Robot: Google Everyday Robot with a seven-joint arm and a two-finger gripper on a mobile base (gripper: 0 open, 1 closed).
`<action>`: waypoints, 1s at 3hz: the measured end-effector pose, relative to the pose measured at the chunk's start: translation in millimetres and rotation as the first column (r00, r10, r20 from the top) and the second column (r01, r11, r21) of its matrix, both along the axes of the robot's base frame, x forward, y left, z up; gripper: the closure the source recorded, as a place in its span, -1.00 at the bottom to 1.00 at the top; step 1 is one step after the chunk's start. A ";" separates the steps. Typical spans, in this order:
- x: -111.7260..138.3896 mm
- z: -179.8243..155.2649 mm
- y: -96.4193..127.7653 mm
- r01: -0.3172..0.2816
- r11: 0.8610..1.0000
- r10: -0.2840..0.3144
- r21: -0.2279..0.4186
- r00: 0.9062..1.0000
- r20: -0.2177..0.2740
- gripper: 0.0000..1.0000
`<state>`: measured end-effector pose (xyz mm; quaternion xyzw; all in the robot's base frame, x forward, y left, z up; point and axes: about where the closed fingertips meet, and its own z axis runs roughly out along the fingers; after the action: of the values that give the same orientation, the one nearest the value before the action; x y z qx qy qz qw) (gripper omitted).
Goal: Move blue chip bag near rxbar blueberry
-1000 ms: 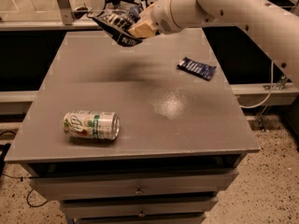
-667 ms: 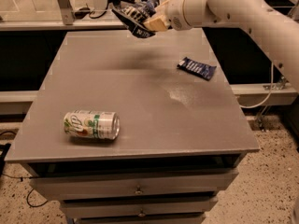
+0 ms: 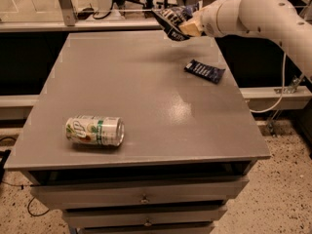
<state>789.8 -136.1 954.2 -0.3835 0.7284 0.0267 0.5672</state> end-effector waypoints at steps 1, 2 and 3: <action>-11.3 -14.0 -21.8 0.051 0.999 -0.051 0.003 0.998 -0.027 1.00; -20.1 -27.4 -29.1 0.065 0.998 -0.065 -0.003 0.995 -0.071 0.53; -21.8 -30.7 -31.3 0.072 0.997 -0.072 -0.010 0.994 -0.087 0.05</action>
Offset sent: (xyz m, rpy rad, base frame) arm -0.0307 -0.0401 -0.0389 -0.0037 0.1138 -0.0799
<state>768.1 -167.4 923.5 -0.3576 0.7657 0.0203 0.5342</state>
